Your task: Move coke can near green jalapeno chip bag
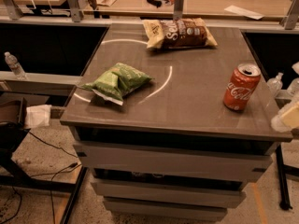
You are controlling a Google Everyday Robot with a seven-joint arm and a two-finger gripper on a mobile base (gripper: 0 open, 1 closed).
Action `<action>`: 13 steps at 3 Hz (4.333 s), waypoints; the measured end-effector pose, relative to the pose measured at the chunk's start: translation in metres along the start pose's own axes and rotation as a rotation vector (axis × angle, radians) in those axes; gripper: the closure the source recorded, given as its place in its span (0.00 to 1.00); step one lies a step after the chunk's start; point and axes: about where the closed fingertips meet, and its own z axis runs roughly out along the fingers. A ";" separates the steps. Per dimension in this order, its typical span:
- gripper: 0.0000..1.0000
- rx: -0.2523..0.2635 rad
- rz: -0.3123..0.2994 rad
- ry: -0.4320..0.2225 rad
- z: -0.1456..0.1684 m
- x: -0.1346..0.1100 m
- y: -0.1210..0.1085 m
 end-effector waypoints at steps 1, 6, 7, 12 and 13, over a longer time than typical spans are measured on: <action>0.00 0.021 0.130 -0.105 0.000 0.022 -0.005; 0.00 0.100 0.488 -0.457 0.004 0.084 -0.015; 0.00 0.133 0.541 -0.564 0.009 0.098 -0.023; 0.00 0.284 0.352 -0.645 0.015 0.104 -0.043; 0.00 0.276 0.392 -0.646 0.015 0.107 -0.045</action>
Offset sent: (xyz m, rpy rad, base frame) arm -0.0247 -0.0671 -0.0407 0.3704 -0.1209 -0.2939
